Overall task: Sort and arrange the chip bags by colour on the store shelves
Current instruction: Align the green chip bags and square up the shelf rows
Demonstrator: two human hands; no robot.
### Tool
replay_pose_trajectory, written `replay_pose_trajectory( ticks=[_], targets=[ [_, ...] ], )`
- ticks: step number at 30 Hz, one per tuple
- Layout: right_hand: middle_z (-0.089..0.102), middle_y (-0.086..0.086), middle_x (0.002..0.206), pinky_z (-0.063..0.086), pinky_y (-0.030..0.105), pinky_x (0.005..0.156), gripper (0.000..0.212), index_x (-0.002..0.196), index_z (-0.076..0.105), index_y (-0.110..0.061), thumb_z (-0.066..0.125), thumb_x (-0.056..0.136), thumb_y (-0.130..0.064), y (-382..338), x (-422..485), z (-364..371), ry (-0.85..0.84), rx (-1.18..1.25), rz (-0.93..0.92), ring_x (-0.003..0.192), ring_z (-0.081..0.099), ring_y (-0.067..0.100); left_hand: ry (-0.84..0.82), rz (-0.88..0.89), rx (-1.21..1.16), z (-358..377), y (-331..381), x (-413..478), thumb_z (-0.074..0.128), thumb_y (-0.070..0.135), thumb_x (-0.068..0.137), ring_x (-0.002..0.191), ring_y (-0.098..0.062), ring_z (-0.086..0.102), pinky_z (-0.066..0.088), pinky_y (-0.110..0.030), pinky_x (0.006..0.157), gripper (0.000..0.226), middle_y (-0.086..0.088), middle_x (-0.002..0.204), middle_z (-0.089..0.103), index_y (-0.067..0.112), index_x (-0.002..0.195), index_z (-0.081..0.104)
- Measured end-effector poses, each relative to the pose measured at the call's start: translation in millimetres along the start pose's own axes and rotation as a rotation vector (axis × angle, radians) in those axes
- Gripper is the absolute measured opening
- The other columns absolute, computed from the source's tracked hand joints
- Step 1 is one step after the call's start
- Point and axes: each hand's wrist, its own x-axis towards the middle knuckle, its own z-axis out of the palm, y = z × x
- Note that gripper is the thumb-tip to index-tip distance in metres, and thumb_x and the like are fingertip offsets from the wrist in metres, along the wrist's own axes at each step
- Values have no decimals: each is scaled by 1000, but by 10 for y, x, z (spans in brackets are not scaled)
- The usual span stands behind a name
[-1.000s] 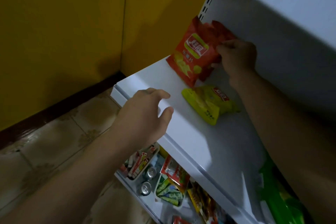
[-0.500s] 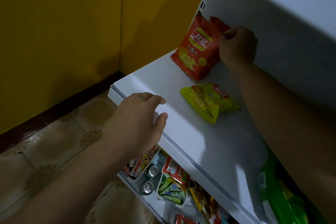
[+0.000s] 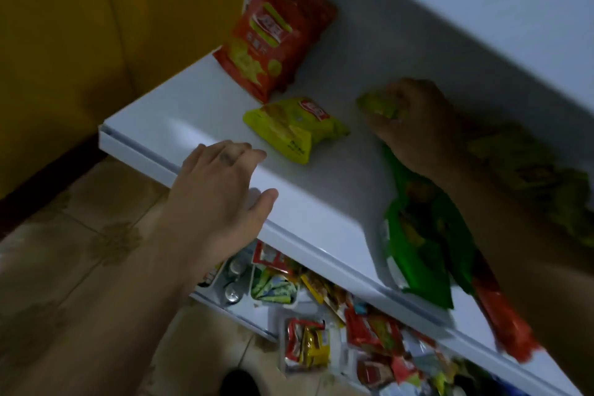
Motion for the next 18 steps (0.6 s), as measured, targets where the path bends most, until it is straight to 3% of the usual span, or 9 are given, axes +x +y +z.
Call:
replay_pose_trajectory(
  ticks=[2,4,7,10,13,18],
  targets=[
    [58,-1,105,32,0,78,32,112,65,-8,72,82,-17,244,-342,-150,4,-14,12,93,51,-1,-13,49,-34,71,120,-16,53,45,87,130,-28,43,27,-48,113,54,-7,135,55,15,132,54],
    [58,1,111,35,8,83,34,115,64,-14,72,82,-19,438,-635,-264,-35,-58,82,98,51,3,-30,113,-46,181,244,-54,52,44,82,122,-32,49,36,-52,107,55,-9,127,60,12,126,59],
    [52,1,123,34,21,91,35,117,62,-23,70,83,-25,567,-968,-363,-88,-148,167,115,49,15,-37,182,-63,313,484,-93,52,47,82,122,-31,49,39,-48,104,56,-7,126,61,15,127,58],
    [51,-3,123,34,21,92,34,118,61,-24,68,85,-29,588,-1270,-399,-149,-185,201,118,47,15,-68,236,-84,385,716,-163,50,51,88,134,-26,37,30,-43,110,56,-2,139,51,23,136,49],
    [54,3,127,35,22,93,43,122,61,-19,69,84,-38,568,-1558,-429,-105,-288,156,119,48,19,-136,277,-96,443,895,-253,48,50,92,142,-19,20,16,-37,115,58,5,151,34,30,145,34],
    [46,11,140,44,42,98,60,129,58,-24,72,77,-50,520,-1867,-404,-22,-386,167,127,44,32,-184,311,-108,551,1094,-384,52,46,92,143,-19,18,14,-38,117,62,4,153,30,33,147,25]
  ],
)
